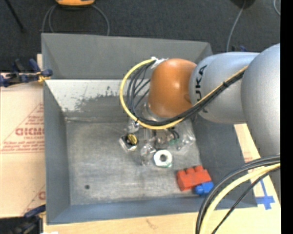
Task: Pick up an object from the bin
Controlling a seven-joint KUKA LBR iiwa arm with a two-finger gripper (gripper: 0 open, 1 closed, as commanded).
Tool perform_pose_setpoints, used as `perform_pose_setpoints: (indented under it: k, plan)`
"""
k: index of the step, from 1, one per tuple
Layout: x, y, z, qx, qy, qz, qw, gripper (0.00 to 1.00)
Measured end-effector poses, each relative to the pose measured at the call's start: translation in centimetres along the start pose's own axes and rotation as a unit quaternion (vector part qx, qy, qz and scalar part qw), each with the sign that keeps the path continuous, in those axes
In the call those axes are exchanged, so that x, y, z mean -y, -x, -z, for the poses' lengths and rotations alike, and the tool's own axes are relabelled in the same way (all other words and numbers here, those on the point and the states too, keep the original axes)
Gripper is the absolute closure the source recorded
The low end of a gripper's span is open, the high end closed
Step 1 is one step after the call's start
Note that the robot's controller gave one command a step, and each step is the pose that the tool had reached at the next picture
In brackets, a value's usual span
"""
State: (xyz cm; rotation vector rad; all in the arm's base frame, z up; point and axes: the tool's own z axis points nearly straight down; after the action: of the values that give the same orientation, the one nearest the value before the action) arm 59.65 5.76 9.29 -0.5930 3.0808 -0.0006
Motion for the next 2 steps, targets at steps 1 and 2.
perform_pose_setpoints:
  k: [1, 2]
  plan:
    - [2.3, 4.3, -1.8, 0.0014, 0.001, -0.021, 0.9998, 0.0]
    - [0.2, 4.4, -1.4, -0.0001, 0.001, -0.042, 0.9991, 0.0]
